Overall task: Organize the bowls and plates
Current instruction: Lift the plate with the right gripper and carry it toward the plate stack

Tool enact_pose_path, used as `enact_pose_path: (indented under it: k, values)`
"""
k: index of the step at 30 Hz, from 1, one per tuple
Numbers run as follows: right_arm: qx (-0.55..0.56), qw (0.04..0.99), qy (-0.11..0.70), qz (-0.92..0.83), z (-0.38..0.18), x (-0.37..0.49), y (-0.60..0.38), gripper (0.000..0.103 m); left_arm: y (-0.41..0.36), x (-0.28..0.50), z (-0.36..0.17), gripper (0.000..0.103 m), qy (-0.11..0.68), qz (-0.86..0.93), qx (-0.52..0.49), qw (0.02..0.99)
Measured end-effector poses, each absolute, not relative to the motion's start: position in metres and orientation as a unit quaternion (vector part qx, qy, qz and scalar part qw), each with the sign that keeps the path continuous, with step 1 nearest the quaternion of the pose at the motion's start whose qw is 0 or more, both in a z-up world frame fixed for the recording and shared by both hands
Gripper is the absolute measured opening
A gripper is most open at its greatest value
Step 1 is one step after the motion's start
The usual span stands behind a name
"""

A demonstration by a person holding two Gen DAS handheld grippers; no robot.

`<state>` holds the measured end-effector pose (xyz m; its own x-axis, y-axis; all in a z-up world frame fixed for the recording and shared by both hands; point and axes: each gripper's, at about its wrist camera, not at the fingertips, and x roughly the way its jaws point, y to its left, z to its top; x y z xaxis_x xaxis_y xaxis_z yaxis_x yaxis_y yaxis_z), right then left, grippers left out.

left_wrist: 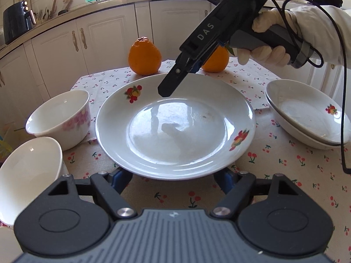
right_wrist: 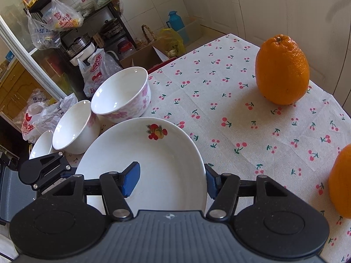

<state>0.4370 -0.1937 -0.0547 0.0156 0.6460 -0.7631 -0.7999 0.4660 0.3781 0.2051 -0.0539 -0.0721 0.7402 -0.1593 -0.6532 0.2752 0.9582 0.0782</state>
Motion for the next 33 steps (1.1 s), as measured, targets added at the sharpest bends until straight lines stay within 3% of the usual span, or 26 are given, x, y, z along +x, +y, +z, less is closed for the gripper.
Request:
enact_pose_path:
  k: [33]
  values:
    - [-0.028,0.784,0.455,0.422,-0.017,0.345,-0.321,0.067,-0.120,0.172,-0.041,0.080,0.333,-0.252,0.127,0.900]
